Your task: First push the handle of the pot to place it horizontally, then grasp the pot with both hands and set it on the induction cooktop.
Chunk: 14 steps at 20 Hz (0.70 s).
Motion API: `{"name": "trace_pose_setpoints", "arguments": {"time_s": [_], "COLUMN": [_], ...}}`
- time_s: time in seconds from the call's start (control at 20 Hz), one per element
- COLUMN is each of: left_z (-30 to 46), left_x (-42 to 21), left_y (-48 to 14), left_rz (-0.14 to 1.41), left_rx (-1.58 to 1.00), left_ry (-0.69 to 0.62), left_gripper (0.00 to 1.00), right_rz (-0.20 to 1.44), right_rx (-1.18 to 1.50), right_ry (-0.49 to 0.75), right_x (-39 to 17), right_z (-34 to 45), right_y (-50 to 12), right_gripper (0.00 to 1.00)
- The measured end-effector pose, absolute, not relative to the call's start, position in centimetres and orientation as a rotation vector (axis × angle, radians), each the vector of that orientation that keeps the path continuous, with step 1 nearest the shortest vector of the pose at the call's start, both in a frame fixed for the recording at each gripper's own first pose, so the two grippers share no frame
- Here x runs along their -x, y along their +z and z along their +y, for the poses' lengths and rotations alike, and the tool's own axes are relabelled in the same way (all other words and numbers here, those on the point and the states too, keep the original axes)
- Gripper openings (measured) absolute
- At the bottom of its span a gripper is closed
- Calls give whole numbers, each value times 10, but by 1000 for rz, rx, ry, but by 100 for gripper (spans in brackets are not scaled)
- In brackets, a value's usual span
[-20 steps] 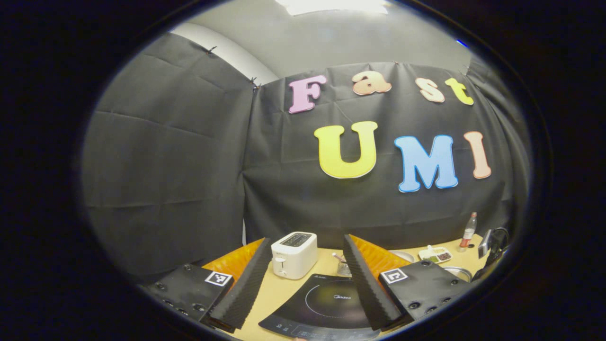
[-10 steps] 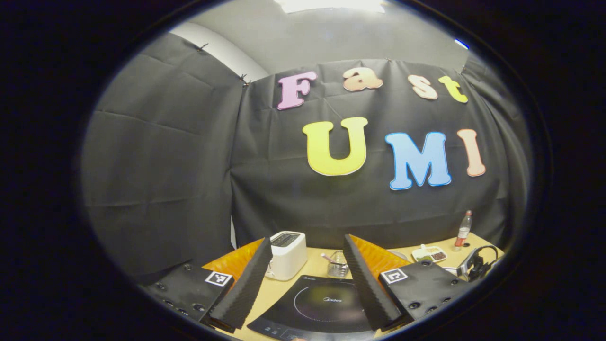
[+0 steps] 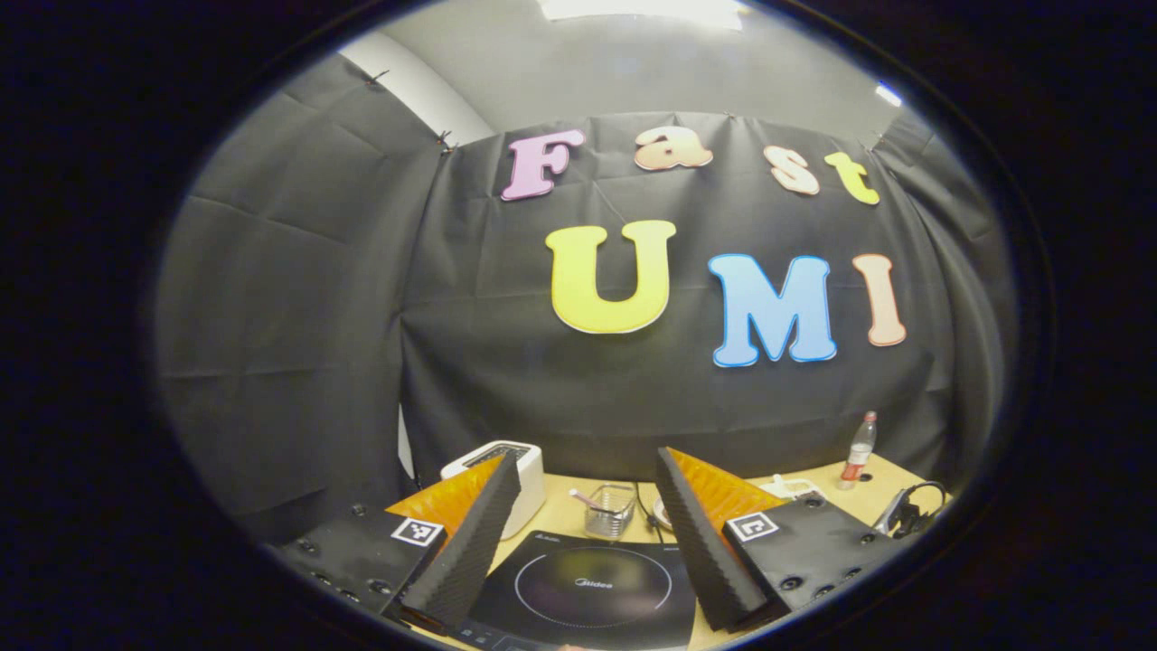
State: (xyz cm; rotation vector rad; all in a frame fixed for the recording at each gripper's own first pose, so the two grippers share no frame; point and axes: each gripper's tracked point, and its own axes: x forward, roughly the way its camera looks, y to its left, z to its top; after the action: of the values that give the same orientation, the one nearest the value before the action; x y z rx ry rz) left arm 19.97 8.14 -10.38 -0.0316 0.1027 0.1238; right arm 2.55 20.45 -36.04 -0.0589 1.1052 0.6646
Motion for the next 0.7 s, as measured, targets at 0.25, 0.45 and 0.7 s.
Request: {"name": "trace_pose_setpoints", "arguments": {"time_s": [0.25, 0.45, 0.7], "left_z": [66, 56, 37], "left_x": [-214, -218, -219], "left_y": [-112, -112, -109], "left_rz": [118, 114, 119], "left_rx": [78, 85, 87], "left_ry": [64, 35, 15], "left_gripper": [97, 98, 98], "right_rz": [1146, 1165, 1179], "right_rx": [68, 72, 99], "right_ry": [593, 532, 488], "right_x": [-24, -23, -21], "right_z": [181, 160, 132], "right_y": [-361, -362, -364], "right_gripper": [1, 1, 1]}}
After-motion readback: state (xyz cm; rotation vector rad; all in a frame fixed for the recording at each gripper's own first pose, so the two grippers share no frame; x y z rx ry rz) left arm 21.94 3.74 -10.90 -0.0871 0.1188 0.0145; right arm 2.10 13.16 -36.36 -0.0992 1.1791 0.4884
